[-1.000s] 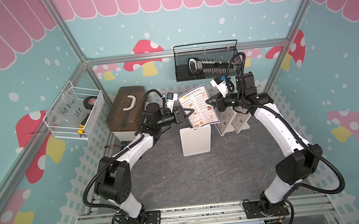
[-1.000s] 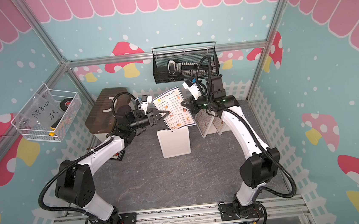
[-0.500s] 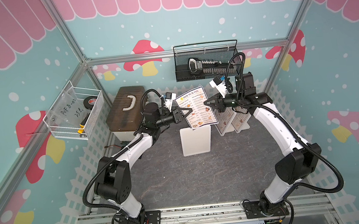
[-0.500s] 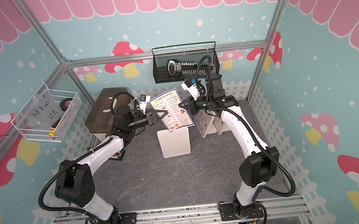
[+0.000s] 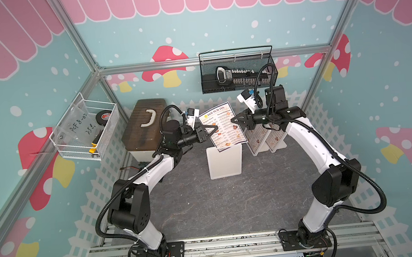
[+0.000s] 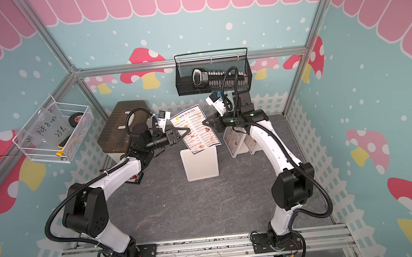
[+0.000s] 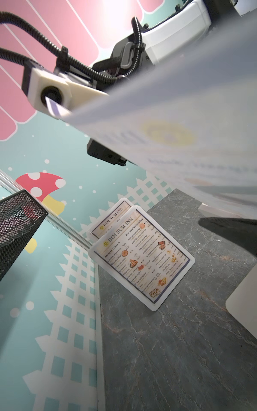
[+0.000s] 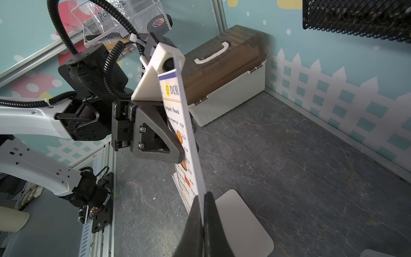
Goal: Insert the menus into the narrow rack
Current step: Insert the menu into the narrow rack.
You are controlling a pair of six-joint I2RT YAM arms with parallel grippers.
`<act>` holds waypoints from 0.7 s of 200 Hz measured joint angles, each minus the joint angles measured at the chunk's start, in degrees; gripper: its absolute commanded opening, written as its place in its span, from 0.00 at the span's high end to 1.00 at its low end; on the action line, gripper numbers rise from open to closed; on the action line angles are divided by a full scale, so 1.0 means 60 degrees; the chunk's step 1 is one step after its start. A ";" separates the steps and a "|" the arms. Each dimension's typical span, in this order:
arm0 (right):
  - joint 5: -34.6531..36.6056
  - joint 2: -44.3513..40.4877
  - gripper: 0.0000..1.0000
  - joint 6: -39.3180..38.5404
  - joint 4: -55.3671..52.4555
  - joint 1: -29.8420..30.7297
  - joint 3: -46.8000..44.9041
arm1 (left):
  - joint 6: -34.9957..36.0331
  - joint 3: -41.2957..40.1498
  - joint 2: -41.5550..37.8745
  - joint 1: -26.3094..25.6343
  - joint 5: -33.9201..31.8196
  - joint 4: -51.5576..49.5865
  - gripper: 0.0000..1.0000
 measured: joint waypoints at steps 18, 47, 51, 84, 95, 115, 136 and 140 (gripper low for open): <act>-0.0047 0.0087 1.00 0.0018 0.0044 0.0018 0.0000 | -0.0007 -0.0047 -0.0047 0.0047 0.0000 0.0040 0.75; -0.0102 0.0160 1.00 0.0142 0.0211 0.0058 0.0000 | -0.0029 -0.0084 -0.0106 0.0091 0.0000 0.0073 0.76; -0.0135 0.0168 1.00 0.0157 0.0233 0.0062 0.0000 | -0.0033 -0.0091 -0.0106 0.0098 0.0000 0.0087 0.76; -0.0375 0.0178 1.00 0.0433 0.0590 0.0087 0.0000 | -0.0040 -0.0153 -0.0124 0.0175 0.0000 0.0146 0.76; -0.0408 0.0182 1.00 0.0488 0.0710 0.0109 0.0000 | -0.0066 -0.0171 -0.0131 0.0211 0.0000 0.0182 0.76; -0.0452 0.0193 1.00 0.0579 0.0878 0.0142 -0.0033 | -0.0080 -0.0211 -0.0168 0.0273 -0.0004 0.0200 0.76; -0.0474 0.0193 1.00 0.0645 0.0998 0.0189 -0.0127 | -0.0106 -0.0222 -0.0237 0.0317 -0.0004 0.0204 0.76; -0.0477 0.0197 1.00 0.0652 0.1009 0.0197 -0.0146 | -0.0106 -0.0222 -0.0251 0.0324 -0.0004 0.0208 0.76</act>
